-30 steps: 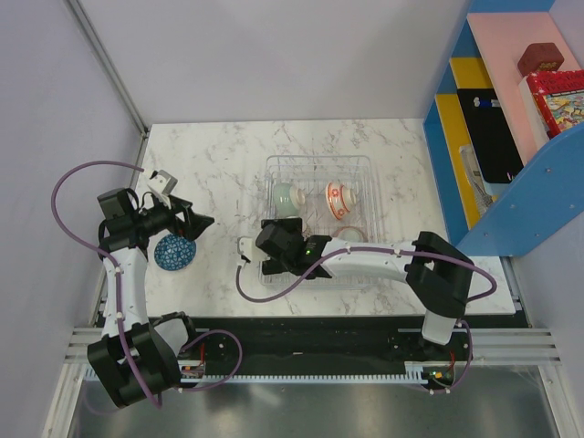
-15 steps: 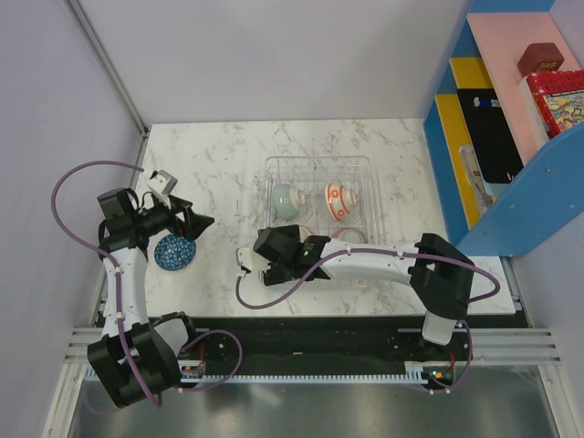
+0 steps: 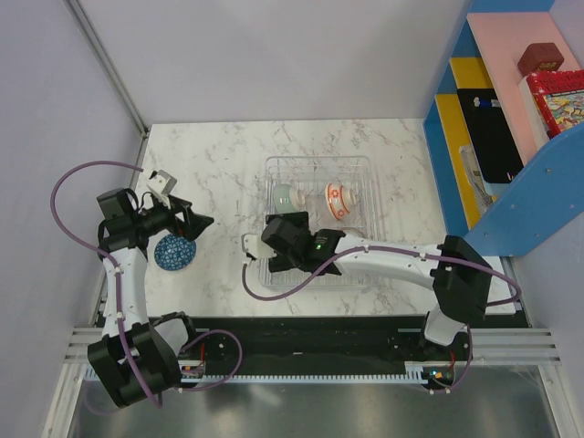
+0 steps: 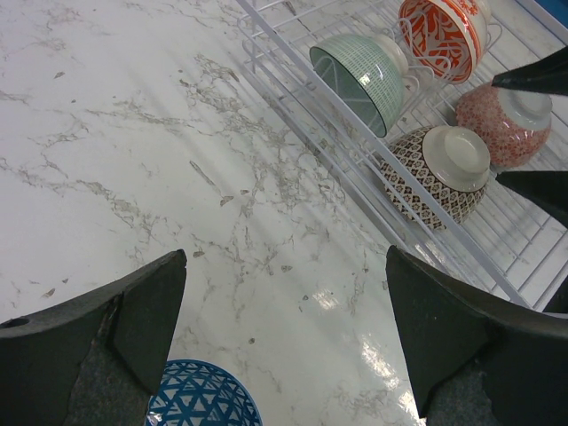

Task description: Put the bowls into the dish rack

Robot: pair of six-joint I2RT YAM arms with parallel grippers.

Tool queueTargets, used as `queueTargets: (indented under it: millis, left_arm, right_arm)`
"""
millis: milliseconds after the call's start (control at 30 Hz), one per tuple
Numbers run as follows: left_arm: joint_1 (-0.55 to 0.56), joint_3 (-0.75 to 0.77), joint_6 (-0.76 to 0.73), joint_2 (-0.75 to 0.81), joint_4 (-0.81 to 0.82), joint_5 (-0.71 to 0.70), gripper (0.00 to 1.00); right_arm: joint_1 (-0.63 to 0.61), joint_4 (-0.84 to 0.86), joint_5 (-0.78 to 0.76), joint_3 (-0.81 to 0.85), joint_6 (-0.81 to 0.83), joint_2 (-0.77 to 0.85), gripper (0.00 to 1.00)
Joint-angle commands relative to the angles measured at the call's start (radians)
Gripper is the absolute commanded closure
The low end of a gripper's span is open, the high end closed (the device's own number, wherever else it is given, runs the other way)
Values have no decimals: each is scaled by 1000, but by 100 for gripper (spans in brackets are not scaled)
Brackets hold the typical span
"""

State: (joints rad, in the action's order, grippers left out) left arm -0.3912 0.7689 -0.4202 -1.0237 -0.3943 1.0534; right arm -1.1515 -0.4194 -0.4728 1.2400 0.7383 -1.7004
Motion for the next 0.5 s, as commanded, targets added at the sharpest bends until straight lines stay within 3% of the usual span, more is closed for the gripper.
queueTargets:
  millis: [0,467]
  left_arm:
    - [-8,6,9,19,12,40,0]
    - [-6,3,0,13,9,46,0]
  right_arm:
    - [58,-1,-24,3,4,54,2]
    - [95,-22,-52,-22,7,-1,3]
